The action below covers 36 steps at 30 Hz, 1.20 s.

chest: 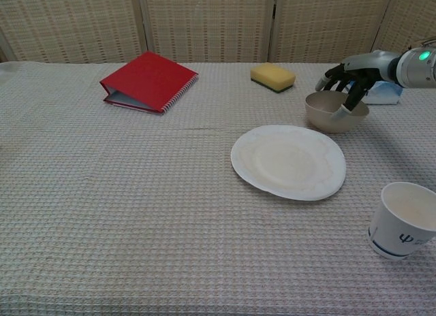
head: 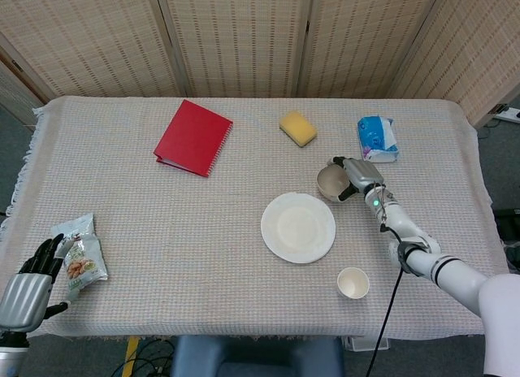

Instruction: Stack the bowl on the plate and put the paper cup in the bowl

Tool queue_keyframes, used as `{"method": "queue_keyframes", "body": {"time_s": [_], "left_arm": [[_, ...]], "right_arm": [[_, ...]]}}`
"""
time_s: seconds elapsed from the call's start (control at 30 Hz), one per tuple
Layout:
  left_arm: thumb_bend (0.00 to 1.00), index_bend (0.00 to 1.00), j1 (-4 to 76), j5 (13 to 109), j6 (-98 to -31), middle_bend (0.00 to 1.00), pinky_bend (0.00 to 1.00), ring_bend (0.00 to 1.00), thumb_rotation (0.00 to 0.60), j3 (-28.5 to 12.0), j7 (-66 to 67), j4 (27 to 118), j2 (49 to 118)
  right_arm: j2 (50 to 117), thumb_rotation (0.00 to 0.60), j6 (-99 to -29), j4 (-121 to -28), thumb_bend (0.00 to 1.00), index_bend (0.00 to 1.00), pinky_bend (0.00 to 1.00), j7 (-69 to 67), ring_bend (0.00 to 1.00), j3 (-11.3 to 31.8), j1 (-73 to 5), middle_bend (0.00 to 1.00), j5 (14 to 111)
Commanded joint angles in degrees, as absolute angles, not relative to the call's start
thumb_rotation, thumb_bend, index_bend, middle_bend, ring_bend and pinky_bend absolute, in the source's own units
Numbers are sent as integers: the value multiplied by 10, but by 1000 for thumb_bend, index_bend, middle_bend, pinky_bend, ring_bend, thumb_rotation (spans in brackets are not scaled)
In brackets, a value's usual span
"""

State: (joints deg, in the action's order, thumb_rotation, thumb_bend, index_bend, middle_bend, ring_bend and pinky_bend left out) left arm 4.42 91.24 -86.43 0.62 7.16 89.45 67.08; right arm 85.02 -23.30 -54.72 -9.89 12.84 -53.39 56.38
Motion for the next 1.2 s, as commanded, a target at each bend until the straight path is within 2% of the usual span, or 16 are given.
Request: {"method": "queue_keyframes", "body": {"time_s": [0.03,0.33,0.57,0.93,1.2], "left_arm": [[276,0,46,912,-861,44,285,0,600,7,73,894,672],[276,0,48,922,-861,44,285,0,600,10,84,897,677],[277,0,46,934,-868,44,285,0,600,15,91,902,678],[277,0,32,957,-905,44,285,0,600,21,74,909,666],[276,0,22,971,-931,44,285,0,600,22,51,911,654]], "right_arm": [[828,600,-244,-580,280,220,281,-101,241,136,-530,329,571],[731,600,-289,-743,264,220,281,-85,241,146,-511,299,584],[692,600,-291,-848,259,220,281,-78,242,131,-501,283,607],[716,600,-338,-888,256,220,281,8,238,91,-508,270,595],[767,600,-339,-858,231,220,280,44,219,73,-524,254,553]]}}
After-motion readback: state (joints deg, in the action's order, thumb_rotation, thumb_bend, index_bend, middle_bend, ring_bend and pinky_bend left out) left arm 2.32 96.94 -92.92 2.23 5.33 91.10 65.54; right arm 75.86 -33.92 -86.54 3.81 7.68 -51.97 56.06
